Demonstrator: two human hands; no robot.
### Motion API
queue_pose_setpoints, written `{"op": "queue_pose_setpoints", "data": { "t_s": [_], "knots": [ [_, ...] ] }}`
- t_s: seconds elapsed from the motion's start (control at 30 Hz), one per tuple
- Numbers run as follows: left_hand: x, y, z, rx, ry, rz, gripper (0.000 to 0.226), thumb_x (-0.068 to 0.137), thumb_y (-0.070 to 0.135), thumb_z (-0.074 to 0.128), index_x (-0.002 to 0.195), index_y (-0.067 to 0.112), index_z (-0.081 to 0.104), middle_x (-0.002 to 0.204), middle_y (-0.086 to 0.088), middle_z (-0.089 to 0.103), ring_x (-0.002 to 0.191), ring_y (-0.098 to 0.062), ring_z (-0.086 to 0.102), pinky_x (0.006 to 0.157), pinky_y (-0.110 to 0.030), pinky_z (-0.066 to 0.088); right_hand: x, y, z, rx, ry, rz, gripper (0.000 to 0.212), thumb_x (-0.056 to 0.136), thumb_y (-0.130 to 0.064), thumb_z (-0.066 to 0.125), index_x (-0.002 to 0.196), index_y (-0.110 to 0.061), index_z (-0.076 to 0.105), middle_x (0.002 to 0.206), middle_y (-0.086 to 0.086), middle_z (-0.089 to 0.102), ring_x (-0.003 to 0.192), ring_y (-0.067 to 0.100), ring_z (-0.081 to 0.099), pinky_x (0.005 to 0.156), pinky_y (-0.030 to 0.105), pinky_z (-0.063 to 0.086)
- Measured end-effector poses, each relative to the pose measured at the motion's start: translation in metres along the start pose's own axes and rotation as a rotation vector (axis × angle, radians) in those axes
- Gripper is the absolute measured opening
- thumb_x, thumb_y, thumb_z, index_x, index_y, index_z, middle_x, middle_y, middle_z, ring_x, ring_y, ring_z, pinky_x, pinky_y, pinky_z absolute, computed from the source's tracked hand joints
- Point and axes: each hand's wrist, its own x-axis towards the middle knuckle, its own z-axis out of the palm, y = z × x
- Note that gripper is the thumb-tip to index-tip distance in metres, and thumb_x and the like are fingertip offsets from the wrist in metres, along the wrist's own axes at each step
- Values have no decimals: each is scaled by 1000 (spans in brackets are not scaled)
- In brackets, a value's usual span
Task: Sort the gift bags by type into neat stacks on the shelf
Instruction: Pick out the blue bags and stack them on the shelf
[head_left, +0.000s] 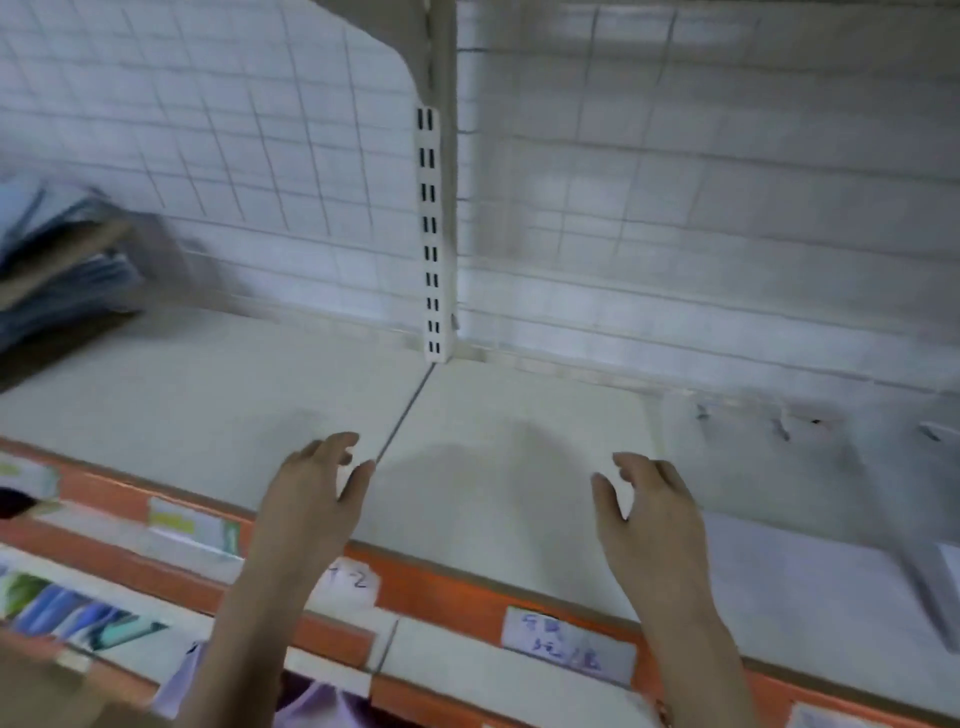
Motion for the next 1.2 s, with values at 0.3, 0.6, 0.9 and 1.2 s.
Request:
{"op": "queue_pose_setpoints", "data": {
  "t_s": [0.3, 0.6, 0.9, 1.2],
  "knots": [
    [8, -131, -111, 6, 197, -144, 26, 90, 23, 55, 113, 12, 62, 87, -6, 69, 68, -14, 55, 64, -24, 37, -18, -178, 114, 130, -232, -266, 32, 91, -26, 52, 120, -13, 56, 111, 5, 59, 104, 21, 57, 84, 29, 43],
    [4, -230, -175, 28, 330, -353, 27, 92, 17, 53, 118, 12, 59, 80, -4, 64, 66, -14, 55, 54, -15, 36, -33, -293, 207, 228, -397, -454, 29, 92, -27, 51, 117, -14, 59, 111, 2, 61, 99, 16, 58, 77, 19, 38],
    [57, -342, -223, 50, 365, -393, 28, 92, 20, 52, 119, 13, 57, 74, 3, 59, 66, -14, 59, 62, -27, 50, -7, -406, 298, 284, -368, -463, 26, 91, -25, 54, 112, -11, 61, 106, 5, 63, 94, 18, 58, 74, 21, 37],
    [165, -442, -288, 97, 393, -309, 26, 93, 21, 51, 117, 13, 58, 70, 2, 58, 60, -5, 52, 52, -15, 37, 51, -529, 367, 372, -213, -405, 27, 92, -26, 53, 111, -8, 60, 101, 6, 64, 91, 19, 58, 81, 29, 45]
  ]
}}
